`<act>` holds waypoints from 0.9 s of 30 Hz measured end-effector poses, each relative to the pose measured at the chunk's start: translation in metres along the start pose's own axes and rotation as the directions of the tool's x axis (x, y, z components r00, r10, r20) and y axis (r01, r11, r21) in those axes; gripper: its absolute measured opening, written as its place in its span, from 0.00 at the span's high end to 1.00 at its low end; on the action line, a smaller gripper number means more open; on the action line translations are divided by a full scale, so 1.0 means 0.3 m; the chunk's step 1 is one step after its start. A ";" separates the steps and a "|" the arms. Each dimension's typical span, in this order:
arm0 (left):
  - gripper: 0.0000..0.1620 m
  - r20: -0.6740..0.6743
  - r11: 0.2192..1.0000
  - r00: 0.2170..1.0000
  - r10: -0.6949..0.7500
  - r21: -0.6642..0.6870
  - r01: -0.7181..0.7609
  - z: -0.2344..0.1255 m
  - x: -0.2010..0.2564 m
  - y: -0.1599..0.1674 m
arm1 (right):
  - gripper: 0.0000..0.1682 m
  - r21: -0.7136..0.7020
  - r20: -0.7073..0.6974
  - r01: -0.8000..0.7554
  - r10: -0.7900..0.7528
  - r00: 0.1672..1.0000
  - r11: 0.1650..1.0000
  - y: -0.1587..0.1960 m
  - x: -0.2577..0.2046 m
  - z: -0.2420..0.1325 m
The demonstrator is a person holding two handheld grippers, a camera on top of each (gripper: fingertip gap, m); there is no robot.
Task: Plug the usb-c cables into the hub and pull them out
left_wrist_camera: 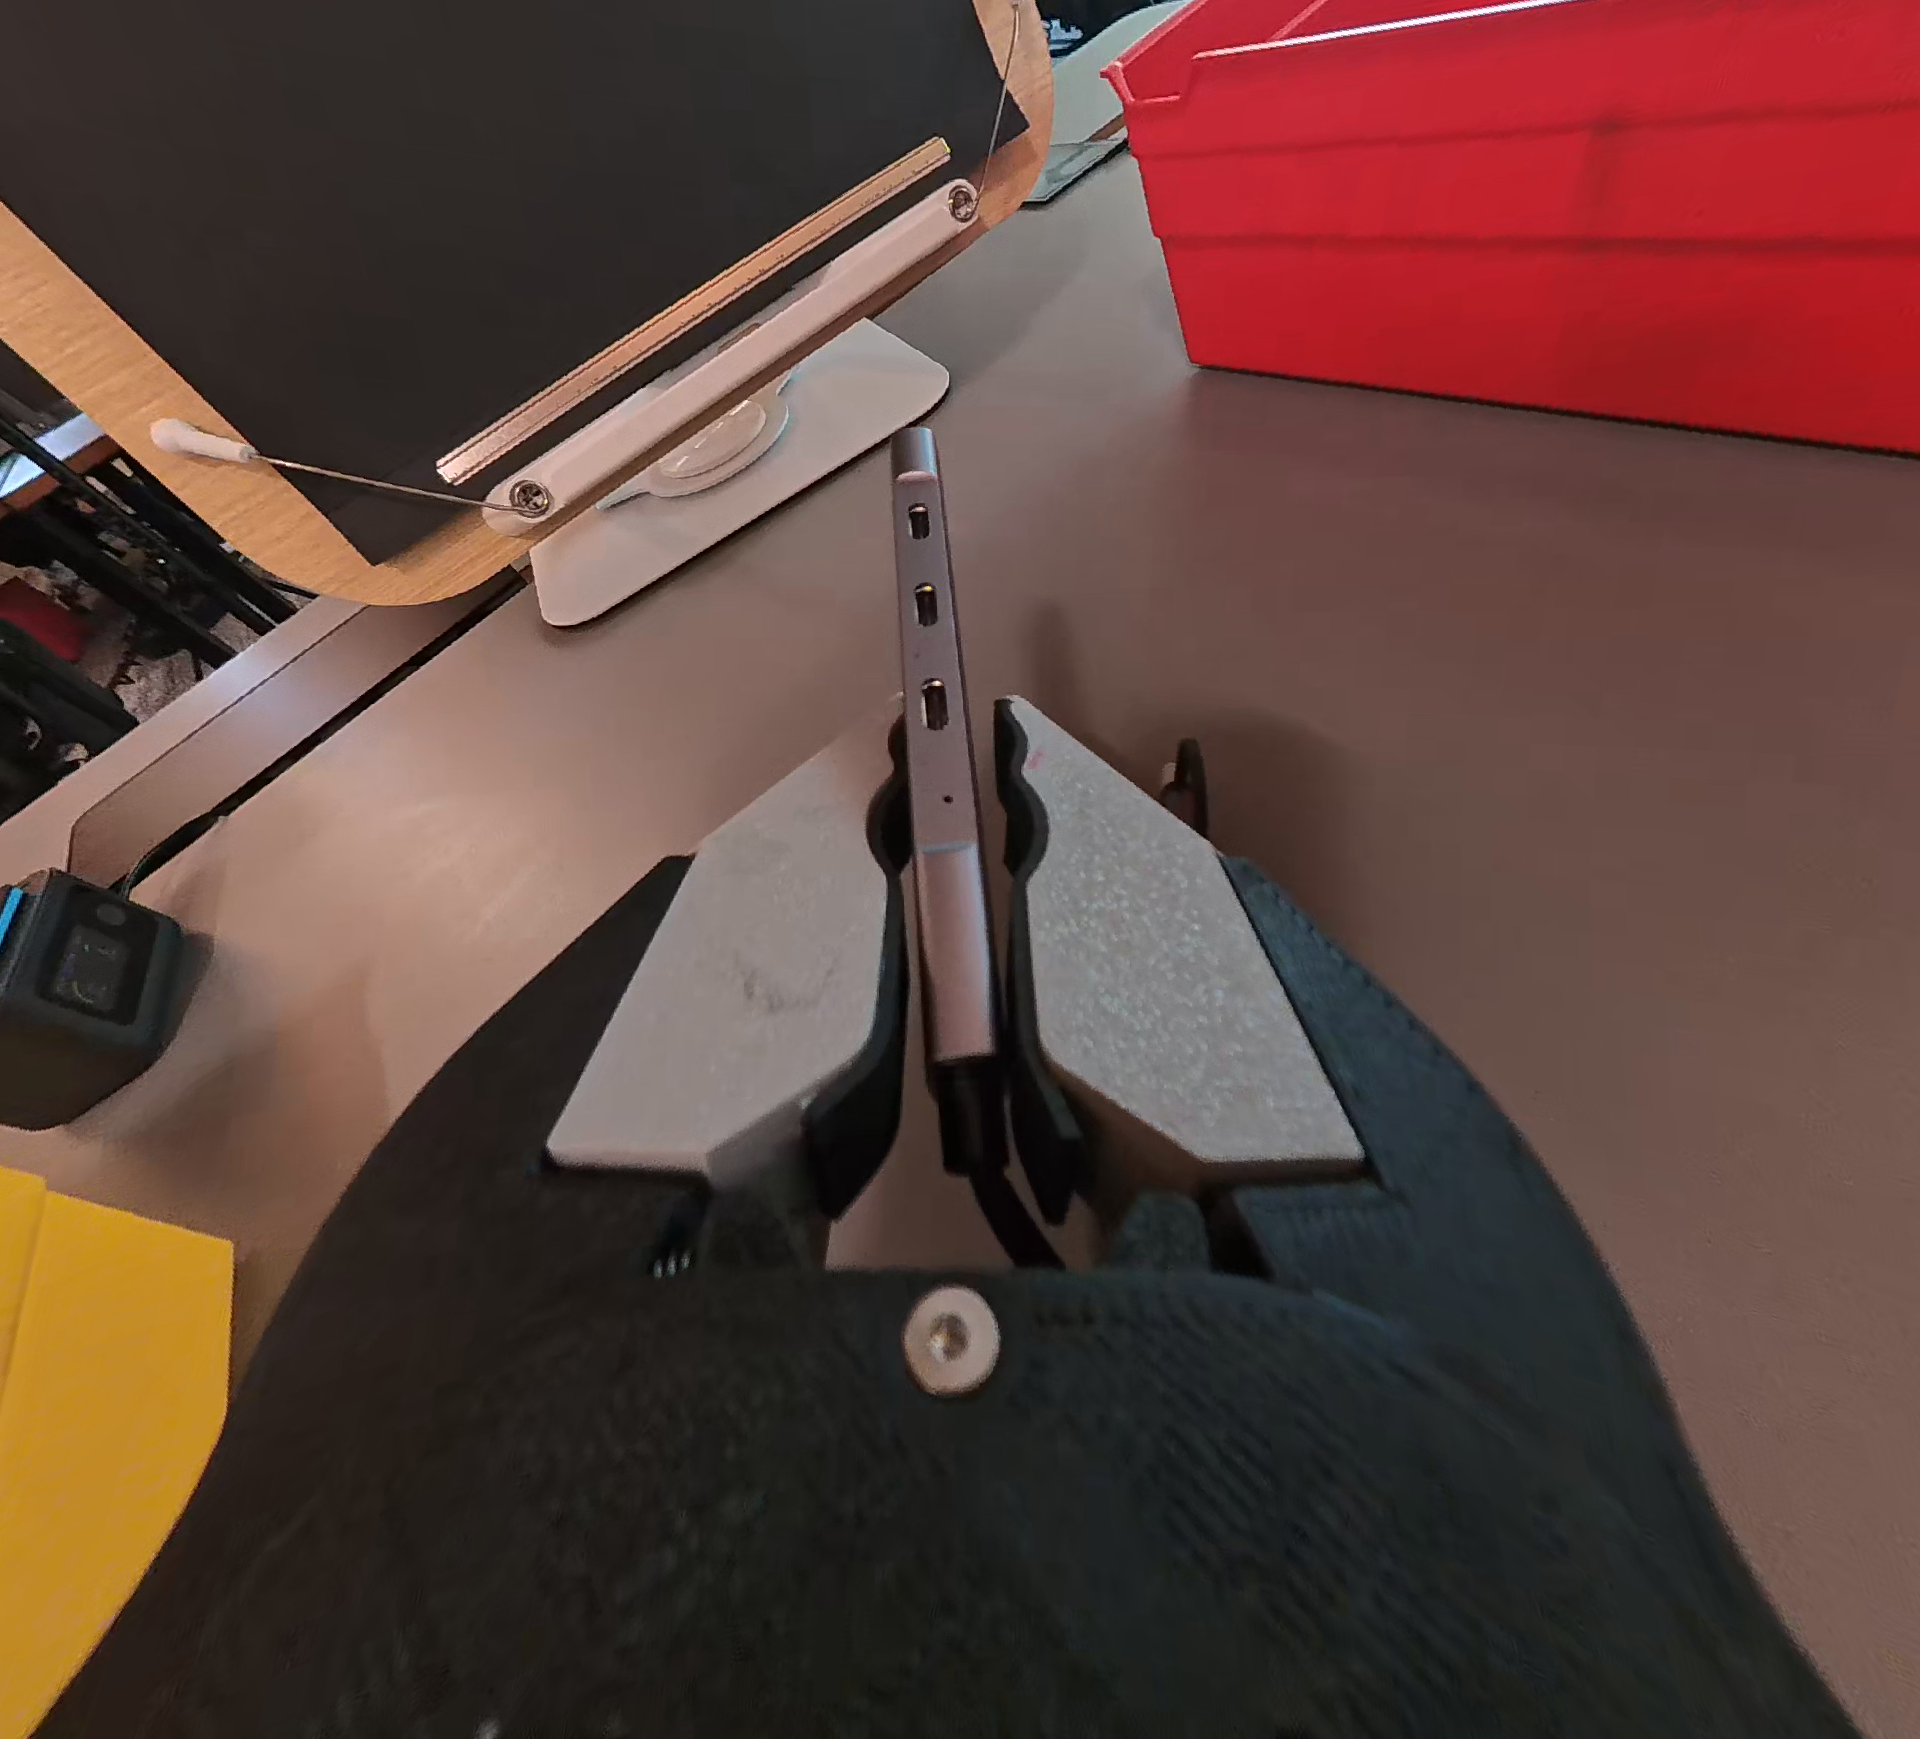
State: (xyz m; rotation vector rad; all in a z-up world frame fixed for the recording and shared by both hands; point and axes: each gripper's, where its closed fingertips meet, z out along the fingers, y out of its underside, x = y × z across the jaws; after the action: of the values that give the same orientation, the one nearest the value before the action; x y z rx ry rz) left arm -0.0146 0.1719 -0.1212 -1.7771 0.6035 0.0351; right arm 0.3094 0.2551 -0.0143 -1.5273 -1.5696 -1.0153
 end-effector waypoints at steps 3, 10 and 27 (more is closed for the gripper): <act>0.93 0.000 1.000 1.000 0.001 0.000 -0.001 -0.001 0.000 0.000 | 0.71 0.032 -0.002 0.009 -0.009 1.000 0.999 -0.057 -0.002 -0.021; 0.93 0.002 1.000 1.000 0.008 0.002 -0.008 -0.002 0.001 -0.002 | 0.71 0.076 -0.011 0.038 -0.038 0.999 0.996 -0.157 -0.002 -0.047; 0.94 -0.156 0.987 0.984 0.088 0.147 -0.065 -0.038 0.113 -0.086 | 0.70 0.470 0.334 -0.119 -0.051 0.941 0.875 -0.624 -0.165 -0.257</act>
State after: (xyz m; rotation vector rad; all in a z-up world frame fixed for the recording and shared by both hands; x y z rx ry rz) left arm 0.0222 0.1529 -0.1059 -1.6283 0.7733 -0.0983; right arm 0.1223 0.1657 -0.0356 -1.4039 -1.8488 -0.2937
